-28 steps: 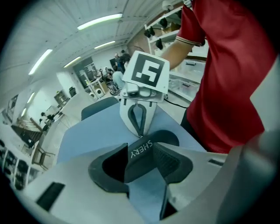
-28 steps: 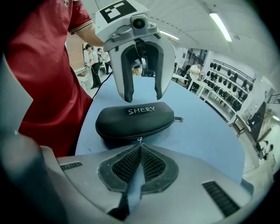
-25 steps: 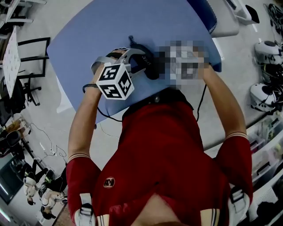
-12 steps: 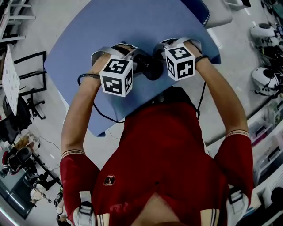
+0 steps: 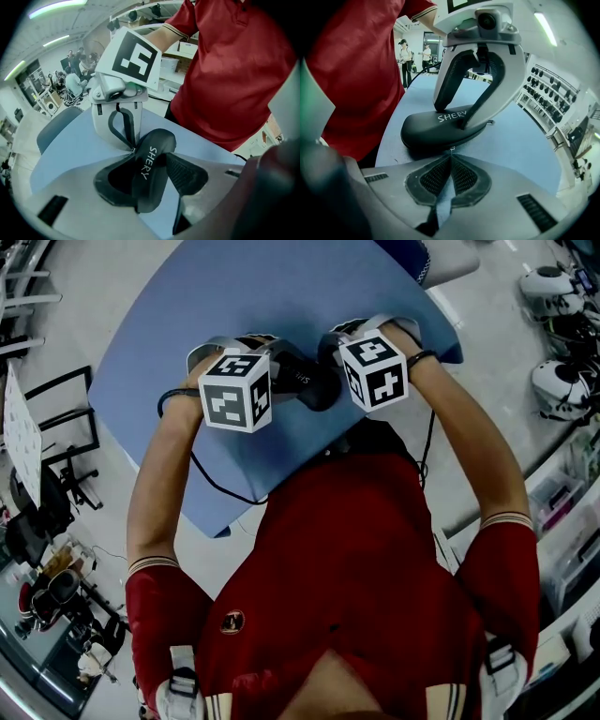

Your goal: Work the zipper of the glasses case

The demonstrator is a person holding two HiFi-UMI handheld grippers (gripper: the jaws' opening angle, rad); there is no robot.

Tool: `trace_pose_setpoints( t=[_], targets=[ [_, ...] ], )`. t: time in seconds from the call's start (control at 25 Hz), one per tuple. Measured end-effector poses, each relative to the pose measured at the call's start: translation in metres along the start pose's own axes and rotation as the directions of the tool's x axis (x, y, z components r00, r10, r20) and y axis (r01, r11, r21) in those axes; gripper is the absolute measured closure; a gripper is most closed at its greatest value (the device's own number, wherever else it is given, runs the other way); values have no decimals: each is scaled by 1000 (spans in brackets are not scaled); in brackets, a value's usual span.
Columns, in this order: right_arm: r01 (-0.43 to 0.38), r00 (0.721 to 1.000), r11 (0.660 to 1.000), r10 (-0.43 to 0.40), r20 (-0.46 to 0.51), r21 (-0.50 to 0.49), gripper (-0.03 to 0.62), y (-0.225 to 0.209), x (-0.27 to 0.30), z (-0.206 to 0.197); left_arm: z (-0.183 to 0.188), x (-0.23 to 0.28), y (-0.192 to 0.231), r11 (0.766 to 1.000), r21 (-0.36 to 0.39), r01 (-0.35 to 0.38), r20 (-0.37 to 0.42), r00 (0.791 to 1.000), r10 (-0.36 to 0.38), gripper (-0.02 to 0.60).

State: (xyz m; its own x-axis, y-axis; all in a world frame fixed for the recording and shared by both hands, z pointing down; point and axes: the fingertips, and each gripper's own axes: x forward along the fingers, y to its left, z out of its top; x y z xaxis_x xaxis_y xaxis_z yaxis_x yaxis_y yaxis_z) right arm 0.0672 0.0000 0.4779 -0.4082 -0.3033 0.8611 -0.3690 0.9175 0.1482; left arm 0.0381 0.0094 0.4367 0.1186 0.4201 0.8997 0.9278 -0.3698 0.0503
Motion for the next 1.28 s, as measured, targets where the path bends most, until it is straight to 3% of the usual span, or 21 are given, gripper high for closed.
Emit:
trace_pose_setpoints(
  t=[0.6,1.28],
  targets=[
    [-1,1000,996,3,-25,88,595,21,-8,-6,-2,2,2,1000,-18,6,33,999,-5,389],
    [98,994,956,-83,-67,275,595,58,-18,-3,-2,-1,-1,1000,-16,-10,74,997,11,389]
  ],
)
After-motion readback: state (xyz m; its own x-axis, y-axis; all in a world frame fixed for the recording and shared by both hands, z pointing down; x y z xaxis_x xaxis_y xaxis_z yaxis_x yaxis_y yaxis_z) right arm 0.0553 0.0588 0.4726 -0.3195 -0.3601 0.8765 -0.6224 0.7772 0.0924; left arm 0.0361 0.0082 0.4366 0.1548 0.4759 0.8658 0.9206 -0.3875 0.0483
